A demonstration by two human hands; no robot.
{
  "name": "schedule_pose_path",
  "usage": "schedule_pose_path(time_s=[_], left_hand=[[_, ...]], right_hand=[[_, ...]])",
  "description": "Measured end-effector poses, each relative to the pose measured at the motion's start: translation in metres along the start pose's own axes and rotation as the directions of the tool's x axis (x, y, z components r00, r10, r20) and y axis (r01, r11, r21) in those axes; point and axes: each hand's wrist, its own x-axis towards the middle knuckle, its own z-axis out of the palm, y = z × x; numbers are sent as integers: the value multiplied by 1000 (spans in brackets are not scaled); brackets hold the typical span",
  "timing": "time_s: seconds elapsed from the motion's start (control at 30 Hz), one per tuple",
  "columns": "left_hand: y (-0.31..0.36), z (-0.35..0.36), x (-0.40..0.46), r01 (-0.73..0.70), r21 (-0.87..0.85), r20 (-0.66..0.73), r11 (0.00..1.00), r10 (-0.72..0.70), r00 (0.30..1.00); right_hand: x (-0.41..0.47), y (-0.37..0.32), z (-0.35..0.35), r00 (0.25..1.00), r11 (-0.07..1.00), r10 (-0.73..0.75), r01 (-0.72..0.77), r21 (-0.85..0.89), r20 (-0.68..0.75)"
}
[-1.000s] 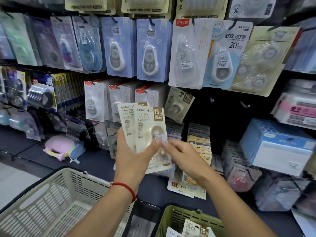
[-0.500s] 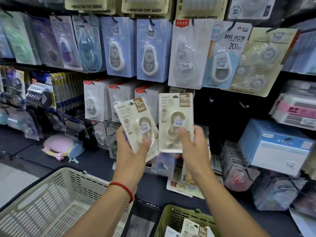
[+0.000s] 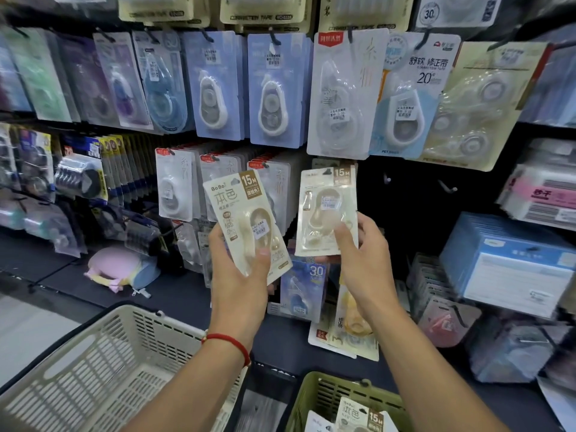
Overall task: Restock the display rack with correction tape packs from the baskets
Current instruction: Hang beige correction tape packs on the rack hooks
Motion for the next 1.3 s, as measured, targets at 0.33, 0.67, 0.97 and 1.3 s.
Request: schedule_pose_path(time_s=[0.33,0.67,0.97,1.3], left_hand=[[-5,6,-1,129,-29,169,991,-123,978],[-10,16,-2,198,-72,276,978,-171,946],[-5,30,-6,159,-79,354,984,-122,927],[-33,31,31,-70,325,308,943,-35,951]], right_hand=[[-16,5,-2,950,939,119,-14,-343,288],[-18,-5,2,991,992,110,-114,48,80],[-5,-10,0,991,980,131,-127,153,-17],[12,6,-8,970,639,-241,158,-753,-1]])
